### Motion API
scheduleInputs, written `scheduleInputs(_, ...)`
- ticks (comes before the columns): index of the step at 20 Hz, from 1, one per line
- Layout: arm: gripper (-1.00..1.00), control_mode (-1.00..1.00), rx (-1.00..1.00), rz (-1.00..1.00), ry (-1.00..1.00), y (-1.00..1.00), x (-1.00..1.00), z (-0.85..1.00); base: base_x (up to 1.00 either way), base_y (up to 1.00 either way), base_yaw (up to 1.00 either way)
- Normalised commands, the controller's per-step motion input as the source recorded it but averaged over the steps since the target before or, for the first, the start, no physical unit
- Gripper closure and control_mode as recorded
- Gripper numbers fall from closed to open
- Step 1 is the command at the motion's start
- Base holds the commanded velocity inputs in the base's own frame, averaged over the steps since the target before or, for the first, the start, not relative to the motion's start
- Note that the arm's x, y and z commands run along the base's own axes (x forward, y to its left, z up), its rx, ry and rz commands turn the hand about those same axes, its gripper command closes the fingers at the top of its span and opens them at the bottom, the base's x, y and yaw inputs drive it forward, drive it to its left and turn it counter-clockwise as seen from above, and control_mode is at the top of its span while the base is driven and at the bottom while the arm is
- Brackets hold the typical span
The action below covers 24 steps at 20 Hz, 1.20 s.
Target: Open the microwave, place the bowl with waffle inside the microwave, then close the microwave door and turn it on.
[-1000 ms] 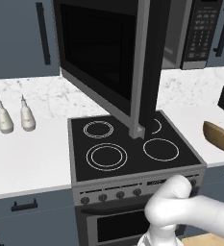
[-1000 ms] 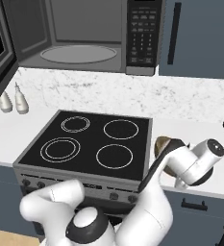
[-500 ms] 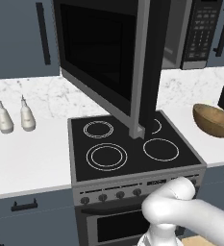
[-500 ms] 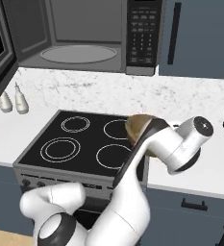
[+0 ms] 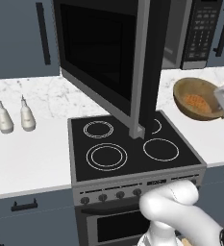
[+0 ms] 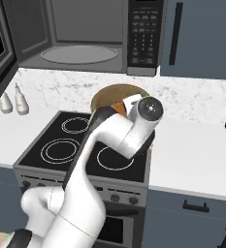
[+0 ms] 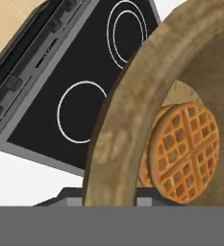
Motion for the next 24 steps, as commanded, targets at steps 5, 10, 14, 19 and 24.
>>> scheduleInputs(5, 1.00, -1.00, -0.18, 0.01, -0.28, 1.00, 0.00, 0.94, 0.00, 0.00, 0.00)
scheduleInputs(10, 1.00, -1.00, 0.00, 0.17, -0.01, 0.99, 0.06, 1.00, 0.00, 0.00, 0.00)
scheduleInputs(14, 1.00, -1.00, -0.01, 0.25, 0.00, 0.88, 0.25, 1.00, 0.00, 0.00, 0.00)
scheduleInputs(19, 1.00, -1.00, -0.11, 0.13, 0.00, 0.62, 0.40, 0.95, 0.00, 0.00, 0.00)
scheduleInputs(24, 1.00, -1.00, -0.18, -0.05, 0.00, 0.60, 0.50, 0.50, 0.00, 0.00, 0.00)
